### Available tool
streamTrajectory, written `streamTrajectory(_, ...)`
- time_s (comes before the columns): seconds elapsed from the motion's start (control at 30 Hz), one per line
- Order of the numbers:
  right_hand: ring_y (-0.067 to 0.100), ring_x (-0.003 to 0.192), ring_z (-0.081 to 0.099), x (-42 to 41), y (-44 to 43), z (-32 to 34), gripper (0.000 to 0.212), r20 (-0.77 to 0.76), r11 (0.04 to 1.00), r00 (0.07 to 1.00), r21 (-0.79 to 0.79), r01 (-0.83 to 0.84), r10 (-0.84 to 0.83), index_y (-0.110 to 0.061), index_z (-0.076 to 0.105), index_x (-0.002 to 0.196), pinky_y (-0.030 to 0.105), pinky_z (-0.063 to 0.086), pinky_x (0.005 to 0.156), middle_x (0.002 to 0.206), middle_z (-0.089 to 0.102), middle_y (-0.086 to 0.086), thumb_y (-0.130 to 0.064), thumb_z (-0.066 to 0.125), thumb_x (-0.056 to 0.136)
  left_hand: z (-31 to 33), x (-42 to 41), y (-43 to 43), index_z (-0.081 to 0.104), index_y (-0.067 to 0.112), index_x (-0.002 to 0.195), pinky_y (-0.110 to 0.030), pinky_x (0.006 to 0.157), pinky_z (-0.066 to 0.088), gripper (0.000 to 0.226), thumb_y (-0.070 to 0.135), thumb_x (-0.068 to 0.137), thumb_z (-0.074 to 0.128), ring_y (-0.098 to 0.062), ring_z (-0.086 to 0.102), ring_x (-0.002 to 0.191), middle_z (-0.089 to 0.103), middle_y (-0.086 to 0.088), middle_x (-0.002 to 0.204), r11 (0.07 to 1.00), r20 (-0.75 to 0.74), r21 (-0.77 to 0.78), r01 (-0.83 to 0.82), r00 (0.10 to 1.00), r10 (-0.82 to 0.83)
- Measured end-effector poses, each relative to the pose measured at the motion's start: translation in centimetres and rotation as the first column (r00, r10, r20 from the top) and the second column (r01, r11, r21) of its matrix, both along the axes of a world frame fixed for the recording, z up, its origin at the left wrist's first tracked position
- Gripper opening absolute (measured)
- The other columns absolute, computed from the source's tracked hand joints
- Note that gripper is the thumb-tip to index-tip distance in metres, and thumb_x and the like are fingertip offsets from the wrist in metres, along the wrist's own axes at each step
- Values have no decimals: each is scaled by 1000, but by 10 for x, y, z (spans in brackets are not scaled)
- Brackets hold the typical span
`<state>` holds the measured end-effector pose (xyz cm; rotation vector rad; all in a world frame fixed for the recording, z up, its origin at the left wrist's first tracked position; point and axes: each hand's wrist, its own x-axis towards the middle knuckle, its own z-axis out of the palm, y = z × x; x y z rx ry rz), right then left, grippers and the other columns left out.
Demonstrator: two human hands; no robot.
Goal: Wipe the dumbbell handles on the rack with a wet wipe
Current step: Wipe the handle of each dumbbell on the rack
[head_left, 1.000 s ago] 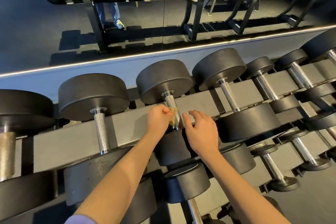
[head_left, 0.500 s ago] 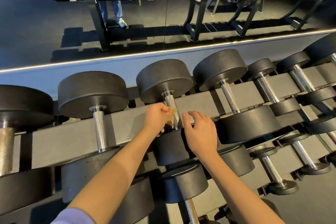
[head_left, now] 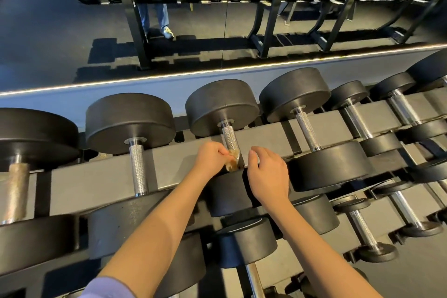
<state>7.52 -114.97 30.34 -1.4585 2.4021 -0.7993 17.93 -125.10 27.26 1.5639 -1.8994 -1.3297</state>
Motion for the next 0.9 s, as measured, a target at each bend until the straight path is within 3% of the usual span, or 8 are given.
streamTrajectory(0.17,20,118,54,-4,1,6,39,50,997,998,60,-49,46,-21,55,132,41,39,104,128,61,1,-32,38,98,14,5,8,72,7,84,-28,75,47,11,17,83,71,-12,58,76,66,-2,80,998,-99,-9,-54,994,53)
streamTrajectory(0.27,17,111,58,-14,-9,16,40,195,980,972,128,-154,127,-27,51,135,33,45,93,123,63,-5,-33,50,95,27,3,11,72,11,78,-26,71,47,9,15,85,69,-8,57,70,65,3,72,996,-191,-16,-83,978,79)
streamTrajectory(0.4,12,87,64,-26,-30,23,25,410,976,894,38,-215,181,-21,66,113,27,49,75,95,68,-4,-22,63,88,43,-5,9,69,16,70,-28,71,48,17,13,87,66,-8,55,67,60,6,65,996,-221,-32,-87,972,78)
streamTrajectory(0.5,15,81,65,-32,-42,18,12,488,987,858,-65,-147,160,-14,69,95,35,56,75,86,69,1,-18,69,83,54,-7,5,68,21,68,-27,69,45,25,16,91,60,-5,52,66,58,8,65,997,-155,-76,-4,988,-8)
streamTrajectory(0.6,17,76,65,-34,-56,18,3,460,987,874,-106,-123,158,-16,66,81,32,55,71,78,67,3,-15,70,81,63,-4,1,74,15,94,-24,79,43,22,18,95,52,-7,54,83,63,7,88,955,-4,-292,43,999,-46)
streamTrajectory(0.7,15,70,62,-36,-77,16,8,307,981,933,-103,-164,188,-16,64,77,26,50,66,73,66,2,-10,68,81,69,6,-10,59,13,126,-21,98,36,31,18,98,48,-11,45,115,53,0,124,807,81,-591,-12,994,74)
streamTrajectory(0.8,13,68,58,-34,-94,6,13,205,955,937,33,-296,284,-18,64,75,15,41,60,73,64,0,-7,67,81,68,18,-23,39,13,144,-28,112,25,45,20,100,45,-16,29,137,36,-2,148,811,183,-582,49,980,72)
streamTrajectory(0.9,14,69,56,-28,-102,-3,7,164,949,939,39,-313,302,-12,68,78,10,36,57,74,64,3,-8,64,84,62,23,-26,33,15,147,-25,113,20,48,19,100,44,-15,23,141,29,1,153,837,222,-538,101,975,25)
